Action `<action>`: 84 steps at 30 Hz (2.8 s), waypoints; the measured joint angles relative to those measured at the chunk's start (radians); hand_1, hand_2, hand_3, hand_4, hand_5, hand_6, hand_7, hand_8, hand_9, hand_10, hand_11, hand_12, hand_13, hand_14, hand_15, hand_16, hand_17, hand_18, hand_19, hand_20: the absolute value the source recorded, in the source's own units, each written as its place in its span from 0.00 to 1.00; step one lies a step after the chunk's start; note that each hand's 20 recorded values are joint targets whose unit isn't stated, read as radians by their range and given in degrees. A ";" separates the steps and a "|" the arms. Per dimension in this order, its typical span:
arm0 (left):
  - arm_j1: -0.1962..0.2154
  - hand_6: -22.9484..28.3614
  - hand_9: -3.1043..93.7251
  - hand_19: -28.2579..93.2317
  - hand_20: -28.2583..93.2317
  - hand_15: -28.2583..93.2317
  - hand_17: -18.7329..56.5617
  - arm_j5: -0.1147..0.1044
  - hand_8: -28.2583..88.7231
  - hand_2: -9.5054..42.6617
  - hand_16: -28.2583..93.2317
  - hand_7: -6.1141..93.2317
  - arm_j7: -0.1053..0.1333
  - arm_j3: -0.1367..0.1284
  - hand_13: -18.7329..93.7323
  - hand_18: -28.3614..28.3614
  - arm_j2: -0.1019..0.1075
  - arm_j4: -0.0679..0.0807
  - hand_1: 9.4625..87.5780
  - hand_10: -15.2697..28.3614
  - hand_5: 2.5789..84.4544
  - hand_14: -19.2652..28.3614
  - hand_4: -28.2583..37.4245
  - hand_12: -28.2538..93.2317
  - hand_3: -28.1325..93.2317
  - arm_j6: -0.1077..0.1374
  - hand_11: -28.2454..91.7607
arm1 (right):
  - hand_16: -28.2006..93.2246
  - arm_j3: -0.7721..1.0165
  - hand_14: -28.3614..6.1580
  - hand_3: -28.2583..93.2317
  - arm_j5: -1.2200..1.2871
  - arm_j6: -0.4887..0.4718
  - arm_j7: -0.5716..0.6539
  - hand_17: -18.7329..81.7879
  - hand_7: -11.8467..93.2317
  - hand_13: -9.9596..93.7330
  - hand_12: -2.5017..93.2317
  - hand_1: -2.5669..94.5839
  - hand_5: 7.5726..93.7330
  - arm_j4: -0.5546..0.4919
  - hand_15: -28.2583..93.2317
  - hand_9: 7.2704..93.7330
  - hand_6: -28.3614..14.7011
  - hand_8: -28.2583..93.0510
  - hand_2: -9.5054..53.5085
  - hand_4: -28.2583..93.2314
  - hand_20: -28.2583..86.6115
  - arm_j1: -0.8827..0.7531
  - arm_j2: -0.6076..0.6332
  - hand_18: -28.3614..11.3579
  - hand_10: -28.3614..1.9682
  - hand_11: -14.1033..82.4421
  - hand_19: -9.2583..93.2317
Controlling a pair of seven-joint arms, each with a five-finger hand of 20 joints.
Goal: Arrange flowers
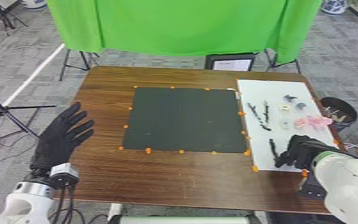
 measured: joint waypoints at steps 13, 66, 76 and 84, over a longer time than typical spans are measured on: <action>0.000 0.52 0.26 0.57 0.31 0.50 0.13 0.000 0.15 0.07 0.23 0.25 -0.001 0.000 0.33 0.88 0.000 0.000 0.19 0.61 0.28 0.74 0.00 0.37 0.81 0.000 0.39 | 0.48 -0.017 0.41 0.86 -0.027 0.025 -0.004 0.41 0.42 0.65 0.42 0.15 0.63 -0.011 0.86 0.64 0.57 0.14 0.00 0.00 0.51 0.020 0.001 0.16 0.45 0.71 0.82; -0.001 0.52 0.26 0.57 0.32 0.50 0.13 -0.001 0.15 0.07 0.23 0.25 -0.005 0.000 0.33 0.88 0.000 0.000 0.18 0.61 0.28 0.75 0.00 0.38 0.81 0.000 0.39 | 0.57 -0.121 0.50 1.00 -0.040 0.607 -0.252 0.48 0.74 0.78 0.56 0.33 0.70 0.140 1.00 0.82 0.60 0.51 0.13 0.19 0.59 -0.080 -0.014 0.24 0.65 0.99 0.89; -0.001 0.52 0.26 0.57 0.32 0.50 0.13 -0.001 0.15 0.08 0.23 0.25 -0.004 -0.001 0.33 0.88 0.000 0.000 0.18 0.61 0.28 0.75 0.00 0.38 0.81 0.000 0.39 | 0.59 -0.076 0.49 0.93 -0.094 0.597 -0.233 0.47 0.58 0.77 0.65 0.25 0.74 0.076 0.99 0.79 0.64 0.18 0.00 0.00 0.59 -0.090 -0.015 0.22 0.63 0.92 0.88; -0.001 0.52 0.26 0.57 0.32 0.50 0.13 -0.001 0.15 0.08 0.23 0.25 -0.004 -0.002 0.33 0.88 0.000 0.000 0.18 0.61 0.28 0.75 0.00 0.38 0.81 0.000 0.39 | 0.59 -0.065 0.48 0.81 -0.180 0.433 -0.090 0.45 0.39 0.74 0.66 0.30 0.71 0.015 0.97 0.75 0.64 0.14 0.00 0.00 0.59 -0.074 -0.016 0.21 0.61 0.90 0.85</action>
